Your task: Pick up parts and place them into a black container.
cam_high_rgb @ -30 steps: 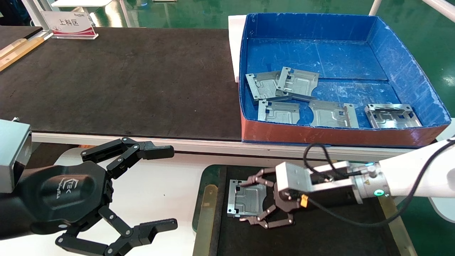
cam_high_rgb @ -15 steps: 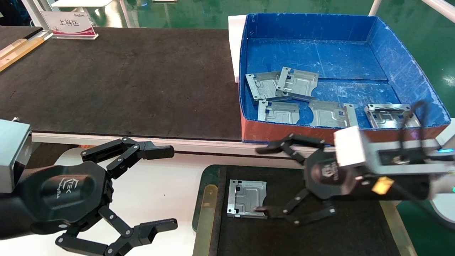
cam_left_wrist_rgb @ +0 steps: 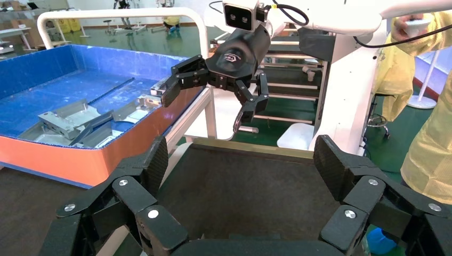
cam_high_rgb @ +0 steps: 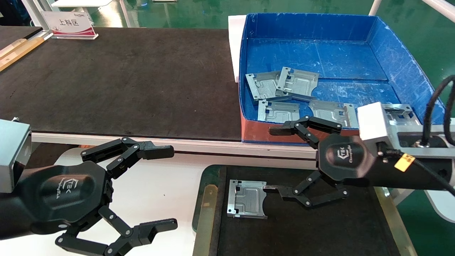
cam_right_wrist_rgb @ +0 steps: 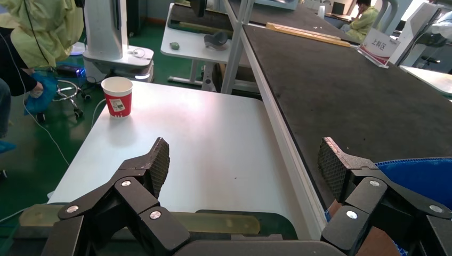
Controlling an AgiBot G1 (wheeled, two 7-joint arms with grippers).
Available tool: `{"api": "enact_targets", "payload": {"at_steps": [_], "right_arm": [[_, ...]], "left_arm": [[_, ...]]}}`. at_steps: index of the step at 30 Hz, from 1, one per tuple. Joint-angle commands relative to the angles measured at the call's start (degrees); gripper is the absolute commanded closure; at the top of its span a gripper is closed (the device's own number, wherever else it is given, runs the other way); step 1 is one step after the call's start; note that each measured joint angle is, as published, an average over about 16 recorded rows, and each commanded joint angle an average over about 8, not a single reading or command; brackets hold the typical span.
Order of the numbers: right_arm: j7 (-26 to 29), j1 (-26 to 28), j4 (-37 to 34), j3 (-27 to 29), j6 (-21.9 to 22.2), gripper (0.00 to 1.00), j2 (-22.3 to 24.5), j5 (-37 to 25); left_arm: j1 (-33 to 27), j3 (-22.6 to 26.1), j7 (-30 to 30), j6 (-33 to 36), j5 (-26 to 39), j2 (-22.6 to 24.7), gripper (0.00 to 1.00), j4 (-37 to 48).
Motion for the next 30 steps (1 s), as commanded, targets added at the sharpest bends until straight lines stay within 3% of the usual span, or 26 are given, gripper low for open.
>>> {"api": "enact_targets", "payload": {"at_steps": [1,30], "right_arm": [[-0.17,0.07,-0.22,0.01,0.01,0.0,-0.26,-0.47],[10.62,-11.09,14.75,13.08,2.51,0.0,3.55,-0.26]], "left_arm": [[0.0,0.0,0.0,0.0,0.0,0.0,0.0,0.0],[0.0,0.0,0.0,0.0,0.0,0.0,0.0,0.01]]}}
